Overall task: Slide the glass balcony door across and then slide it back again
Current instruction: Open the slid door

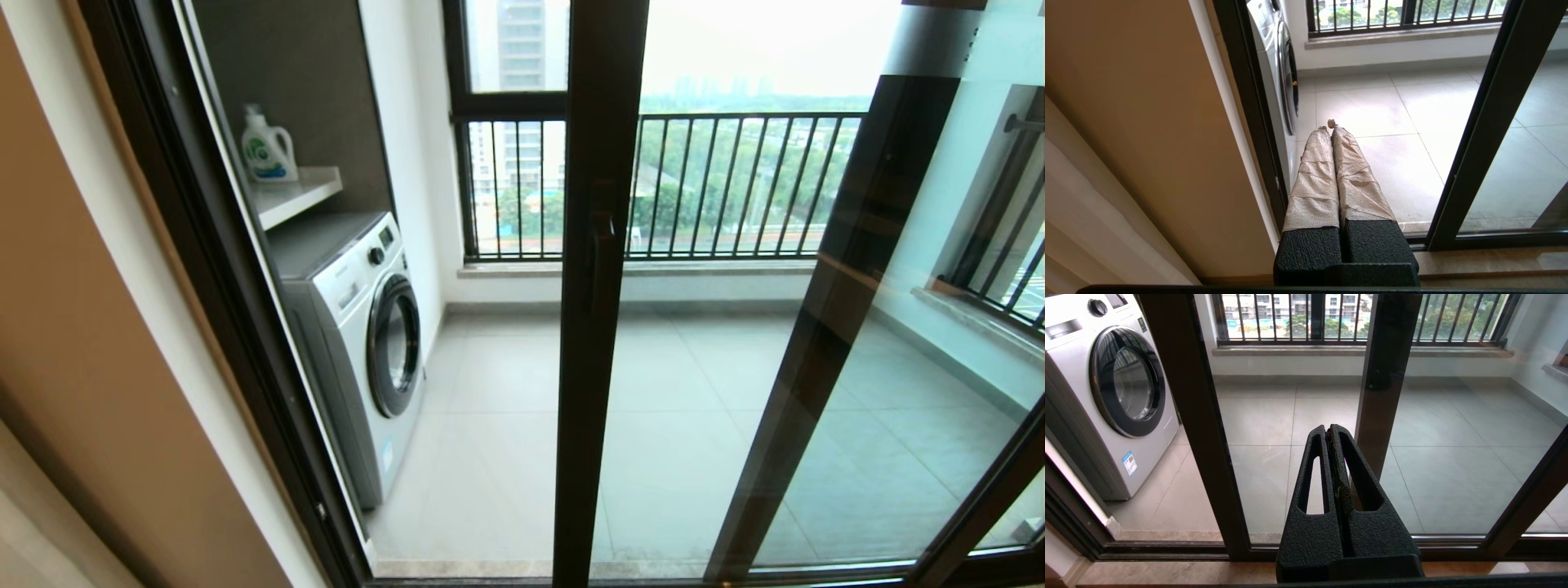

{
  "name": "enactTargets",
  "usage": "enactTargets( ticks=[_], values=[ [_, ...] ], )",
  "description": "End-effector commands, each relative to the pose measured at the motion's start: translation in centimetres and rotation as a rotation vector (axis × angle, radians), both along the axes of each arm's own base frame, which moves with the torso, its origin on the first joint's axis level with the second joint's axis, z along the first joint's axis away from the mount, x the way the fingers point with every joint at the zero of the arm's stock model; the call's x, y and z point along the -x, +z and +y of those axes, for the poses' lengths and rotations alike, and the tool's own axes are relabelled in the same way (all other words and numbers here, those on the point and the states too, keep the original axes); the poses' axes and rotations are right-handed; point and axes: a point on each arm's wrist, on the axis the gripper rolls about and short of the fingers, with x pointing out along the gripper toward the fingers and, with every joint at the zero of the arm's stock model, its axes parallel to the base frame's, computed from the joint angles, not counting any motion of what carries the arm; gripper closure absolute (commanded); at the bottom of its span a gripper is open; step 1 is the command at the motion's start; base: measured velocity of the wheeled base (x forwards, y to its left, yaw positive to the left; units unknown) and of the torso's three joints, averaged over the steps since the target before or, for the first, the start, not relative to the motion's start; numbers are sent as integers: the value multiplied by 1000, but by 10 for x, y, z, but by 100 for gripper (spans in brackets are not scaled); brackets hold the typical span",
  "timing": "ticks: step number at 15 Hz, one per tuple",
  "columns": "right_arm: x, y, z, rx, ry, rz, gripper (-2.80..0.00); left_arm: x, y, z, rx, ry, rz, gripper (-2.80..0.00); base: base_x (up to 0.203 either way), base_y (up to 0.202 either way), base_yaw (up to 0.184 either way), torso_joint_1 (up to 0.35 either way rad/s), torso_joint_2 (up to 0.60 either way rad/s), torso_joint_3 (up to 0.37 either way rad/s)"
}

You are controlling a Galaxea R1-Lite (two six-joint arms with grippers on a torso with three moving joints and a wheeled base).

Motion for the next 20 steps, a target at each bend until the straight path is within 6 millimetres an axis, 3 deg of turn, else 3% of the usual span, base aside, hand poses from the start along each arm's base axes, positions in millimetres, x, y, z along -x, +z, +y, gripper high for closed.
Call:
enactTargets(
  ticks=[1,17,20],
  values=[
    [-1,-3,0,1,1,12,0,0,0,0,2,0,2,0,0,0,0,0,0,0],
    [-1,-2,0,32,1,6,0,0,0,0,3,1,3,0,0,0,0,0,0,0],
    [5,32,1,48,43,-58,0,0,0,0,3,1,3,0,0,0,0,0,0,0]
  ],
)
